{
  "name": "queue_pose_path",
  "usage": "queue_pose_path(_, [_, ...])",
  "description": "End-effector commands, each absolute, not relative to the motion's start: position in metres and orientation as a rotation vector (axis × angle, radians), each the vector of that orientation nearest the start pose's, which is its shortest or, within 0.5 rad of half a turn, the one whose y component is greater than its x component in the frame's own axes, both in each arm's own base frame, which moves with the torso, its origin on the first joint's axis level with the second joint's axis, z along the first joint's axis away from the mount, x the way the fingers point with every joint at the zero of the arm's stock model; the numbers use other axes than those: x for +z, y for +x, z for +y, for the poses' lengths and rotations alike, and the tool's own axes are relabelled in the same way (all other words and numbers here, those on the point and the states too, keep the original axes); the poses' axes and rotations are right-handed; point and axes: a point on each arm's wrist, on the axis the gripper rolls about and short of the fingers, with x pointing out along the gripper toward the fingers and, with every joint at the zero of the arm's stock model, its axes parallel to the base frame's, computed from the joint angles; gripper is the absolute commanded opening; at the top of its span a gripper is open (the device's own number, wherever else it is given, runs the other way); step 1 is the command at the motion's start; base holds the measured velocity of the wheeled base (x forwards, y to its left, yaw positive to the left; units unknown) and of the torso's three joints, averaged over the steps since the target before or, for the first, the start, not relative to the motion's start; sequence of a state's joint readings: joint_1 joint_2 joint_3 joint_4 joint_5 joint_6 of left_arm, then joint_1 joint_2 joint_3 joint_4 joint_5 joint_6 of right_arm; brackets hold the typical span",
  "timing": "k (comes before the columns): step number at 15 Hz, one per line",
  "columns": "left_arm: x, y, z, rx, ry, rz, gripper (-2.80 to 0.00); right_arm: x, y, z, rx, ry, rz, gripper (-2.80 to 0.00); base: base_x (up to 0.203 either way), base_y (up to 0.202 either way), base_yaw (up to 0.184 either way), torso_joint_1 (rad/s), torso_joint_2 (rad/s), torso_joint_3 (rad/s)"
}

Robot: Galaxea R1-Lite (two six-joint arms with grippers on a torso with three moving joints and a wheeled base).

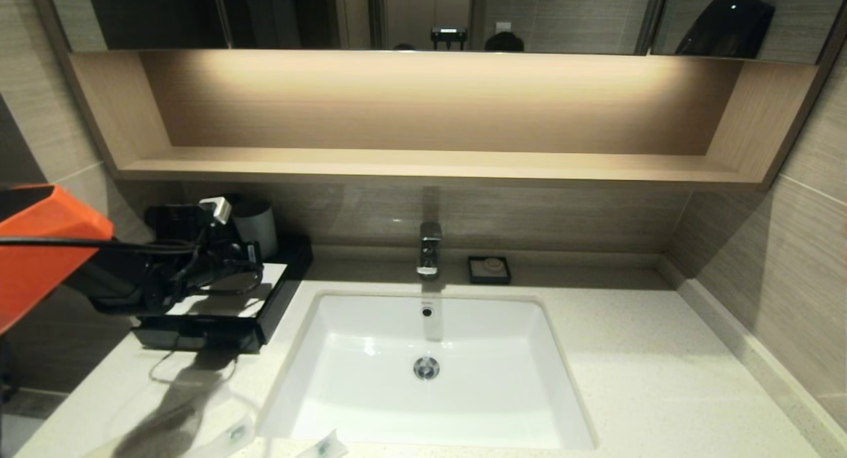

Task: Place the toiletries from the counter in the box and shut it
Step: Place the cup on the storage box

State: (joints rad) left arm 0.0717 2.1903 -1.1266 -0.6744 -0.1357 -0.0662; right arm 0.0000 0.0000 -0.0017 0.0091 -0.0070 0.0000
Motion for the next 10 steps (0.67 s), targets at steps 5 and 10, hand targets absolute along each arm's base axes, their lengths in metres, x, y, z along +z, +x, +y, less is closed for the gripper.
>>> queue_pose_path(5, [0.130, 0.362, 0.023, -0.051, -0.101, 0.357, -2.80, 0.075, -0.023, 0.000, -0.008, 0.000, 0.008, -2.80, 0.000, 0.000, 0.000, 0.000, 0.00, 0.000])
queue_pose_path(10, [0.140, 0.317, 0.021, -0.046, -0.098, 0.412, -2.80, 0.075, -0.023, 0.000, -0.008, 0.000, 0.008, -2.80, 0.000, 0.000, 0.000, 0.000, 0.00, 0.000])
